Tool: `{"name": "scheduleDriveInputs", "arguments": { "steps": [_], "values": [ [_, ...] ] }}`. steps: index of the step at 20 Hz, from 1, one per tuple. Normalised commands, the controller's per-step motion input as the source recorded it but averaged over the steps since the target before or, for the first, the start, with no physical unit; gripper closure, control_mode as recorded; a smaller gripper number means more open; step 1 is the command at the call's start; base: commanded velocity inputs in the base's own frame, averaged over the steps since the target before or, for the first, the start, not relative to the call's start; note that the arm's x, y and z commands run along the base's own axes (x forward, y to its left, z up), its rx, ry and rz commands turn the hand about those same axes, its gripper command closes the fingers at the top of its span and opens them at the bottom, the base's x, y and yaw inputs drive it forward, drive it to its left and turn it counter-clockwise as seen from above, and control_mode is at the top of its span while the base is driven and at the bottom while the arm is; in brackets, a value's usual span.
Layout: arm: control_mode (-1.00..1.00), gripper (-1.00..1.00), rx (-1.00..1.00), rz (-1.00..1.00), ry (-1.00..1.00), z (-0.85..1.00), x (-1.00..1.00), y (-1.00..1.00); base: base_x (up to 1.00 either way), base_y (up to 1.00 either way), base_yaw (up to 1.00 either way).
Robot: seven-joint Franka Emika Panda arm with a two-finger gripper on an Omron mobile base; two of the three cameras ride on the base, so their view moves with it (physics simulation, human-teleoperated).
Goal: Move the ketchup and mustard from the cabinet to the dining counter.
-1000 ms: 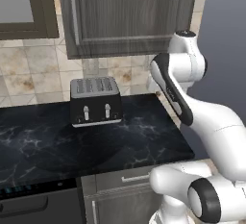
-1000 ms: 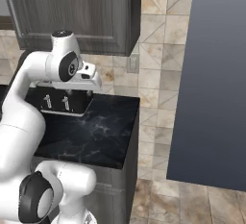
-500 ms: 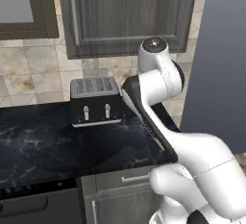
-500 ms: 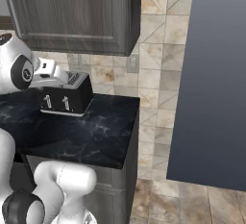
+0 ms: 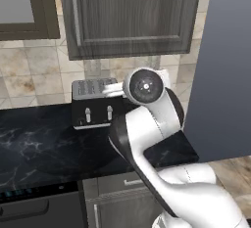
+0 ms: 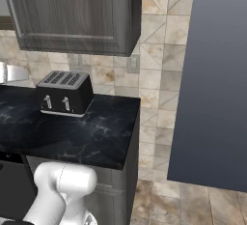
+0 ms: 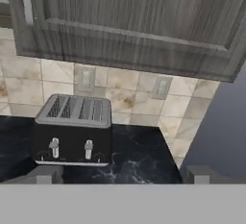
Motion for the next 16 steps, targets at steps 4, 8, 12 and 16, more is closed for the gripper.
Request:
{"name": "scheduleDriveInputs", "arguments": {
  "steps": [4, 8, 12, 16],
  "values": [
    [-1.00, -1.00, 0.02, 0.00, -0.40, 0.73, -0.08, 0.64, 0.00, 0.00, 0.00],
    [-1.00, -1.00, 0.06, 0.00, -0.36, 0.62, 0.03, 0.38, 0.00, 0.00, 0.00],
    [-1.00, -1.00, 0.02, 0.01, -0.28, 0.41, 0.22, 0.21, 0.00, 0.00, 0.00],
    [-1.00, -1.00, 0.00, 0.08, -0.22, 0.12, 0.25, 0.08, 0.00, 0.00, 0.00]
  ]
}}
